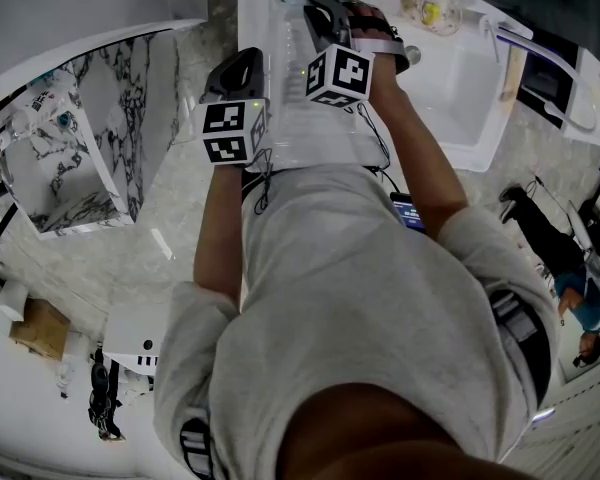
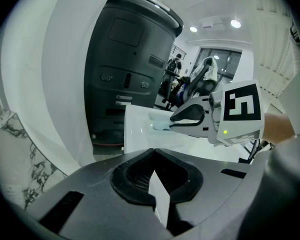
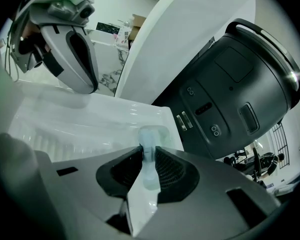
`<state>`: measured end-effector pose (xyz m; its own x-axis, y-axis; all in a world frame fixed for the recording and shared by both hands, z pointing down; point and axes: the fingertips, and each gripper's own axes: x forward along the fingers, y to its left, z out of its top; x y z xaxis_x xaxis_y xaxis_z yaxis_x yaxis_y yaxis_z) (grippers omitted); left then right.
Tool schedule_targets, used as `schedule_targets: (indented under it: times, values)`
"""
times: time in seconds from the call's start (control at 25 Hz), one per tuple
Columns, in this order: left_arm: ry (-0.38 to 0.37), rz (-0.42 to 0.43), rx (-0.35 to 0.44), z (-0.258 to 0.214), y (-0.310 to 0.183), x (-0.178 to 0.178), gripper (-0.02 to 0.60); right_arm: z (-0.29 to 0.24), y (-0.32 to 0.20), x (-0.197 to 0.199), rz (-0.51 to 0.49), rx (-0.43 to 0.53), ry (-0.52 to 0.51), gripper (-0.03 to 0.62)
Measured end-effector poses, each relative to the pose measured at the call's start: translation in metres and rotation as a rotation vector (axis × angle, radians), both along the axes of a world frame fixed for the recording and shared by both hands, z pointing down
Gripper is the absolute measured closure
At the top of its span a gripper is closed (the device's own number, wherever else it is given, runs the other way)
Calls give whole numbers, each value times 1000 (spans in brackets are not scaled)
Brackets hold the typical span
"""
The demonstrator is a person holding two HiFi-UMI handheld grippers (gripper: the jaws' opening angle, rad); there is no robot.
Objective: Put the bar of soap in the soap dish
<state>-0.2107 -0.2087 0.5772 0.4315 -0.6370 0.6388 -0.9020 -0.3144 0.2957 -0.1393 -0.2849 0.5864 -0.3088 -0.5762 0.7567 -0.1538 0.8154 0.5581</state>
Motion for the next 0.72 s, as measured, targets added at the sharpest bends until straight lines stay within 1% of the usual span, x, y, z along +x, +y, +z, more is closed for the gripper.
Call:
schedule_targets:
  times: [0.24, 0.72]
  values:
    - [-1, 7, -1, 0, -1, 1, 563, 2, -7, 2, 34, 5, 2, 513]
    - [-2, 13, -5, 2, -3, 2, 563, 4, -23, 6, 60, 18, 5, 508]
